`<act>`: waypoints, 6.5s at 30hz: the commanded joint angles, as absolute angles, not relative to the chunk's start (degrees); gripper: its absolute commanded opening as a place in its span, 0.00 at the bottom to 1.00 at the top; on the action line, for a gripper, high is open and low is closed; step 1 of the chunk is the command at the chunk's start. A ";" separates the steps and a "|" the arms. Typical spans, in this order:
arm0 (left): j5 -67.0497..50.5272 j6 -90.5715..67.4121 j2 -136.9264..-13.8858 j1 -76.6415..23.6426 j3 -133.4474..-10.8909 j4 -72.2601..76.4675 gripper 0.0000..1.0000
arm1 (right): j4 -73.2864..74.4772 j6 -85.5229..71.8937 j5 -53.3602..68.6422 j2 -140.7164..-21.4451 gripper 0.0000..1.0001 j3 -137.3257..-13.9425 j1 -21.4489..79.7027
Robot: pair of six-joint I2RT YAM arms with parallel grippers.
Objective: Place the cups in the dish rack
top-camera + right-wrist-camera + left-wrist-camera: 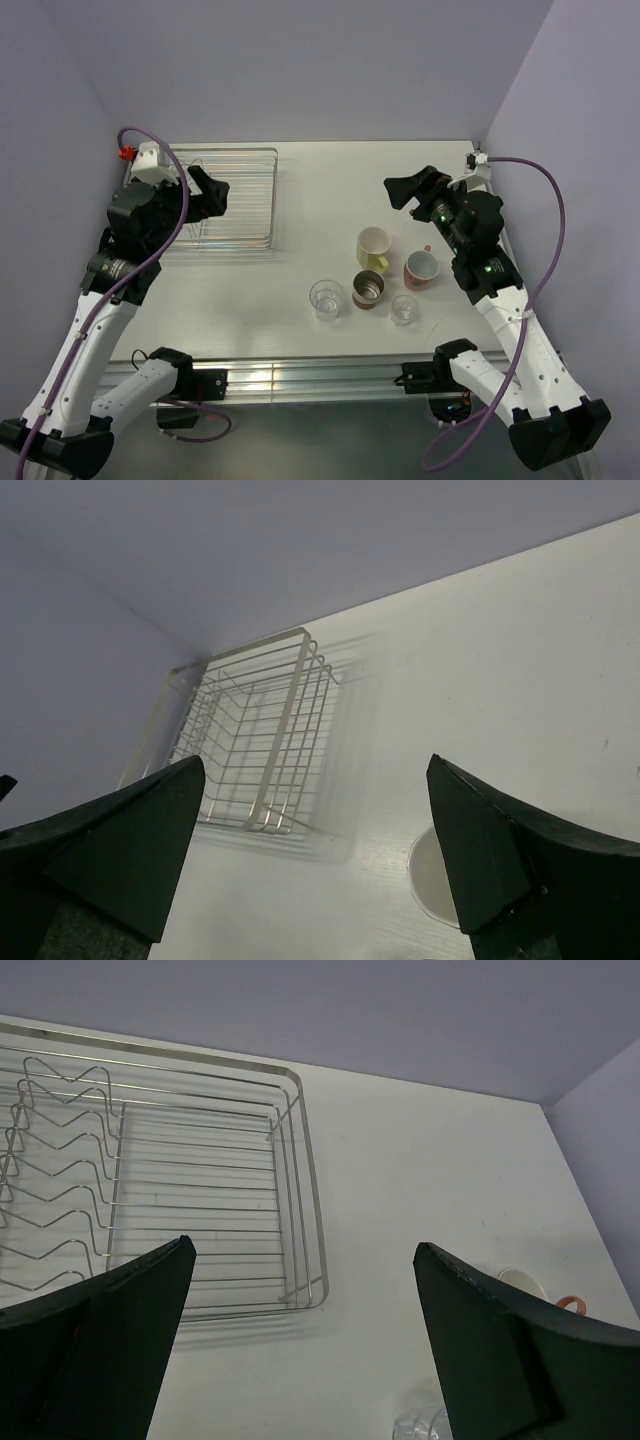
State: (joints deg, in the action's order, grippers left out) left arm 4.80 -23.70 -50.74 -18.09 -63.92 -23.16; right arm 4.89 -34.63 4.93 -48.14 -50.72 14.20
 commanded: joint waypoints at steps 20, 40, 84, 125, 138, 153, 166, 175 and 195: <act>3.69 -24.17 -53.17 -17.93 -64.60 -21.53 0.99 | 16.77 -24.35 4.40 -60.45 1.00 -61.51 16.96; 3.87 -23.99 -53.70 -17.93 -64.60 -21.80 0.99 | 24.70 -21.89 -7.03 -70.66 0.43 -59.07 29.97; 4.74 -24.17 -55.98 -17.93 -64.77 -21.97 0.99 | 32.60 -19.51 -17.31 -86.57 0.00 -70.30 33.31; -46.23 -66.35 -76.64 -7.91 -56.16 39.90 0.99 | -56.42 -83.93 45.88 -92.28 0.00 -73.30 19.95; -44.91 -69.26 -81.38 -13.09 -57.74 46.23 0.99 | -58.80 -86.22 45.97 -93.34 0.00 -73.56 20.92; -45.26 -73.21 -84.99 -14.15 -60.38 52.03 0.99 | -57.22 -84.99 45.62 -94.57 0.00 -74.53 22.41; -46.41 -74.53 -85.25 -16.08 -59.41 54.14 0.74 | -56.25 -84.20 45.09 -96.24 0.00 -76.02 23.47; -47.46 -73.22 -85.70 -16.17 -61.96 50.90 0.00 | -51.34 -78.86 44.39 -95.19 0.04 -75.67 23.82; -40.00 -56.01 -80.16 -9.32 -71.87 15.42 0.00 | -8.29 -52.04 21.29 -82.45 0.57 -78.13 22.33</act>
